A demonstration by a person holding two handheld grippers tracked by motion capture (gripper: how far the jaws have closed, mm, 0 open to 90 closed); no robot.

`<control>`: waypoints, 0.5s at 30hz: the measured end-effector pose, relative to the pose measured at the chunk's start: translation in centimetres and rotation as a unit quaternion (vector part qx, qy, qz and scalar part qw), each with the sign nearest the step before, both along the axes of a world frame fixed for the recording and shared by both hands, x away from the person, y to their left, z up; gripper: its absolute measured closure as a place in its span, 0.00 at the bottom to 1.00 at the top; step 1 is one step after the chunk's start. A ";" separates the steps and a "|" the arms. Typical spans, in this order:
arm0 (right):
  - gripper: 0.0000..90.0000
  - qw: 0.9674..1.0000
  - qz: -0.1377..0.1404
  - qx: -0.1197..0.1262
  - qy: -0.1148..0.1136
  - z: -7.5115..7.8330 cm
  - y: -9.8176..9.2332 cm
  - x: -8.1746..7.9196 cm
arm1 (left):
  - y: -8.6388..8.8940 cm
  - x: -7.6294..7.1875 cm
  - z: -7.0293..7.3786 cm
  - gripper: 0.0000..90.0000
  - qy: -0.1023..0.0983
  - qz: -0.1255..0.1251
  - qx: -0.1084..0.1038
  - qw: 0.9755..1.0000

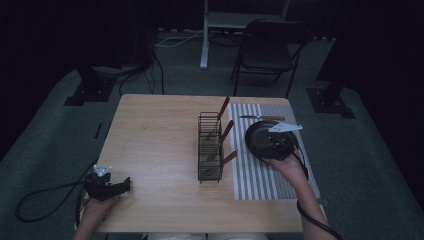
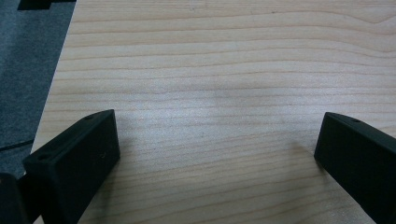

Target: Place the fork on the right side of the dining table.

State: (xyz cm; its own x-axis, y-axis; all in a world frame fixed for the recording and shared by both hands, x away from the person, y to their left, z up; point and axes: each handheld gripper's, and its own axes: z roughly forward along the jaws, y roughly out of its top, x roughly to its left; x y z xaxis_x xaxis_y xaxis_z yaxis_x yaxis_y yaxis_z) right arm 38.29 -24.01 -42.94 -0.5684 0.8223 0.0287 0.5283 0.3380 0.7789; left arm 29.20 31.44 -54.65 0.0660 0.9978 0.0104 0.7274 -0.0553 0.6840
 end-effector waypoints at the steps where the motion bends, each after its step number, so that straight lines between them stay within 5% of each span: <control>1: 0.18 1.000 -0.001 0.001 -0.001 0.2 0.1 0.2 | 0.0 0.0 0.0 0.00 0.000 0.000 0.000 1.000; 15: 0.18 1.000 0.010 0.012 -0.015 2.2 2.0 2.0 | 0.0 0.0 0.0 0.00 0.000 0.000 0.000 1.000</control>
State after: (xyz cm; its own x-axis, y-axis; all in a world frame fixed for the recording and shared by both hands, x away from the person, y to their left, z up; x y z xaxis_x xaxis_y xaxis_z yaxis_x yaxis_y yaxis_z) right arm 40.30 -21.97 -40.73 -0.5862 0.8096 0.0306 0.4977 0.3301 0.8021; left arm 29.20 31.44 -54.65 0.0661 0.9978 0.0105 0.7274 -0.0554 0.6839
